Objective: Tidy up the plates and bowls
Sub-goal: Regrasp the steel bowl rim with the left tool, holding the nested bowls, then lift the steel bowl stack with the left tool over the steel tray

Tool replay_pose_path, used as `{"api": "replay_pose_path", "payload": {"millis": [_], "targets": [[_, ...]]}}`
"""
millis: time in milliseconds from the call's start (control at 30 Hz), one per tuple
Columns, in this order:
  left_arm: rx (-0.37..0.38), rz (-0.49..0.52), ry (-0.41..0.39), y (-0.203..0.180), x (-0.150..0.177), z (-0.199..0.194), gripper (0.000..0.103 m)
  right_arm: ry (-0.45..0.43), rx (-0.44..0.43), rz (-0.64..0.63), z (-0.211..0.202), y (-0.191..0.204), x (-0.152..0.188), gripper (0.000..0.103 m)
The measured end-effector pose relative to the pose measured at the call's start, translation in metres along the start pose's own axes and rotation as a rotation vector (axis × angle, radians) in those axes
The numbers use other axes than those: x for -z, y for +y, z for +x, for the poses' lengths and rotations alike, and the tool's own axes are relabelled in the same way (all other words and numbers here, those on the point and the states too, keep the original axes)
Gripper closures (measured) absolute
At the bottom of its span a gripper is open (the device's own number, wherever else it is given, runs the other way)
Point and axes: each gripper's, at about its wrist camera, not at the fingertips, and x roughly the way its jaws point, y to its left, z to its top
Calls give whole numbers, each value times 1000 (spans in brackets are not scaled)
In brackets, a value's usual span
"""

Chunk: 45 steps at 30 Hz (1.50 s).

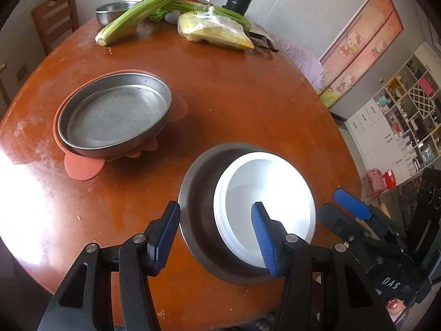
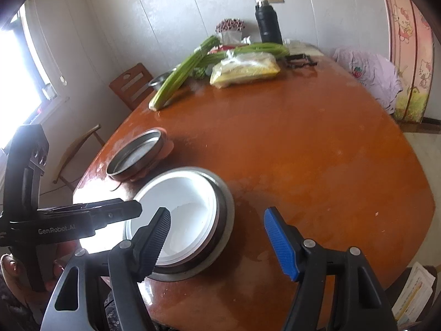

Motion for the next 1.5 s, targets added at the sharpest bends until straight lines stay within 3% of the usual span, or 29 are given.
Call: {"api": "replay_pose_path", "payload": {"millis": [733, 1067, 1500], "targets": [[-41, 13, 25, 2, 3, 29, 43, 112, -13, -1, 44, 5, 11, 33], [-54, 12, 68, 1, 3, 49, 43, 117, -19, -21, 49, 8, 13, 33], [-50, 21, 63, -4, 4, 54, 46, 109, -64, -38, 52, 11, 16, 33]]}}
